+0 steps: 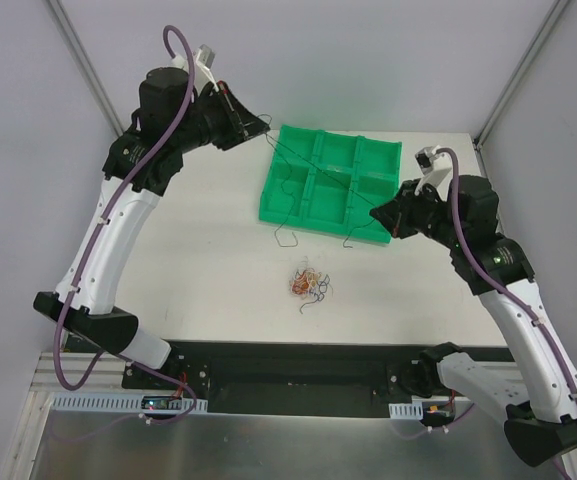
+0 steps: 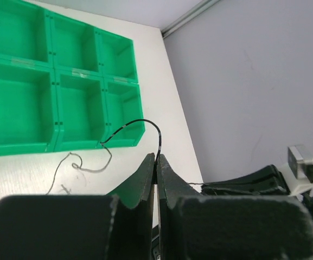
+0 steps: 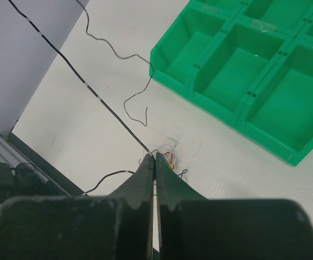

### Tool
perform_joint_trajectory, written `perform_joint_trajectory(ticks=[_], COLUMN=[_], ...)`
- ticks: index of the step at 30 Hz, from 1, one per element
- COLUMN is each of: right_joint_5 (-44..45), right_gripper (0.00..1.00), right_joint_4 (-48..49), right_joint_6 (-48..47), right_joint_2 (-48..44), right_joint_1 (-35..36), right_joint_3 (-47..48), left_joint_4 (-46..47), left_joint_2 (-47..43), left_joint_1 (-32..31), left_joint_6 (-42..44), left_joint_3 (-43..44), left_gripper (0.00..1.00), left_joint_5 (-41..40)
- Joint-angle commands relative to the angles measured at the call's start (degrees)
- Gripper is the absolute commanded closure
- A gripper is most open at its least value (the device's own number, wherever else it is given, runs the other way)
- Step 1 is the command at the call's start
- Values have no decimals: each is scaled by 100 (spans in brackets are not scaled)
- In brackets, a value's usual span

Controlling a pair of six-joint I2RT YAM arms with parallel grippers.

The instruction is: Untangle the cables

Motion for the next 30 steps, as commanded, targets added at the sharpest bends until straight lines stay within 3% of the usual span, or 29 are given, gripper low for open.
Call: perform_joint_trajectory(ticks=[1, 4, 8, 12, 19, 24, 27, 30], right_joint_5=[371, -340, -492, -1053, -1863, -1985, -2319, -2566], right_gripper=[100, 100, 96, 50, 4, 2, 2, 1], right_joint_4=[-574, -372, -310, -389, -276, 573, 1822, 2291], right_joint_6=[-372, -346, -197, -398, -409, 794, 1717, 2167], right_joint_2=[-55, 208, 604, 903, 1675, 2309, 2468, 2766], right_joint_1=[-45, -18, 43, 34, 43, 26, 26, 61], right_joint_3=[-32, 108, 285, 618, 2348, 3220, 3036, 3071], left_joint_4=[419, 577, 805, 894, 894, 902, 902, 902], left_joint_2=[-46, 112, 226, 489, 876, 930, 912, 903], left_joint_1=[118, 118, 118, 118, 109, 101, 48, -31], left_joint_6=[394, 298, 219, 87, -133, -133, -72, -54], left_joint_3=[720, 940, 1011, 1265, 1573, 1573, 1503, 1485], left_gripper=[100, 100, 100, 100, 100, 100, 100, 100], left_joint_5=[1, 546, 995, 1636, 2594, 2964, 3148, 3280])
